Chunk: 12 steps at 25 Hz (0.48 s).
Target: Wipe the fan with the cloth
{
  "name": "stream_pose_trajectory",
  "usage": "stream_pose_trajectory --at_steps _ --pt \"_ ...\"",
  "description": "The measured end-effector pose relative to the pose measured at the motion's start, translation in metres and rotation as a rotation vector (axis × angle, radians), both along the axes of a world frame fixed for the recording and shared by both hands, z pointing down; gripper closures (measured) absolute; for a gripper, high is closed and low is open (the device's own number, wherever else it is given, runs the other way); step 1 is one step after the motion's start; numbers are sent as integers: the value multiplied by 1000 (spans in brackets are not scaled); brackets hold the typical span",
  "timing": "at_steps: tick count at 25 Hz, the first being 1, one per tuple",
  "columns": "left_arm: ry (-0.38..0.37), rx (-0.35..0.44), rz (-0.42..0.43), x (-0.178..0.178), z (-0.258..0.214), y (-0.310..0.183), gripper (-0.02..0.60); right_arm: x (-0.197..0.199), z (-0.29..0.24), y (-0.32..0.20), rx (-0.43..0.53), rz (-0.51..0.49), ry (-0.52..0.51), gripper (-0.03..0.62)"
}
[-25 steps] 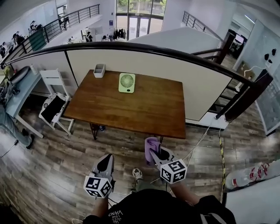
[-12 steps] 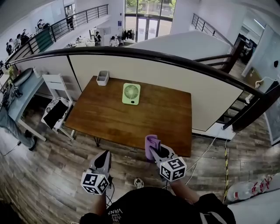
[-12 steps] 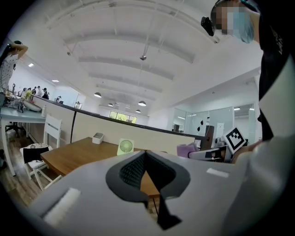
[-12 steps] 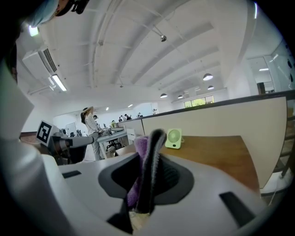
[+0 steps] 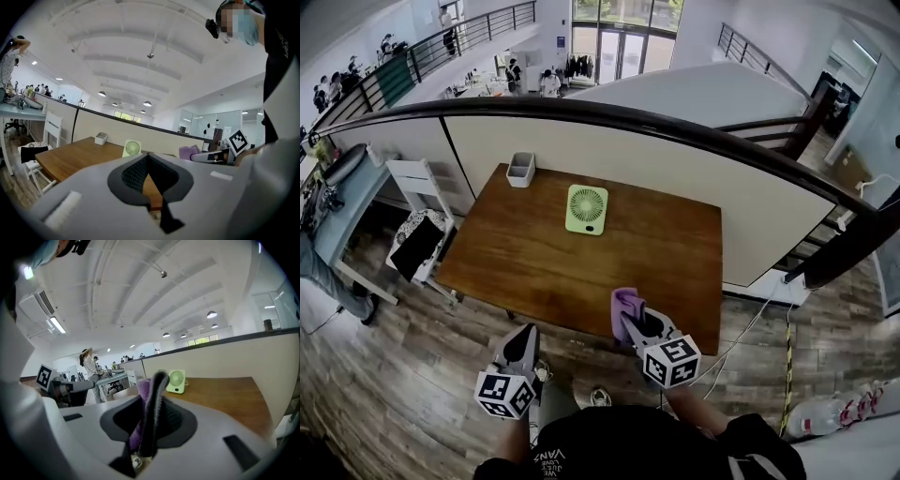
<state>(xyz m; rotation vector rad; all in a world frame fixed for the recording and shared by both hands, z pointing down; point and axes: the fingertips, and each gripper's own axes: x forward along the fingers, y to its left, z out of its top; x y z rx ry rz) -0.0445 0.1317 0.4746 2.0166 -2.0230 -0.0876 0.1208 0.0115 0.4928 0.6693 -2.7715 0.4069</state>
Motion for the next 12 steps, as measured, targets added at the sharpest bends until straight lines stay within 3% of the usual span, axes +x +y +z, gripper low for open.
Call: stream_pose_trajectory --at_steps 4,12 --pt "12 -11 31 -29 7 -25 569 -22 0 -16 0 33 -1 502" --pt "3 -23 184 -95 2 -87 569 -73 -2 -51 -9 174 8 501"
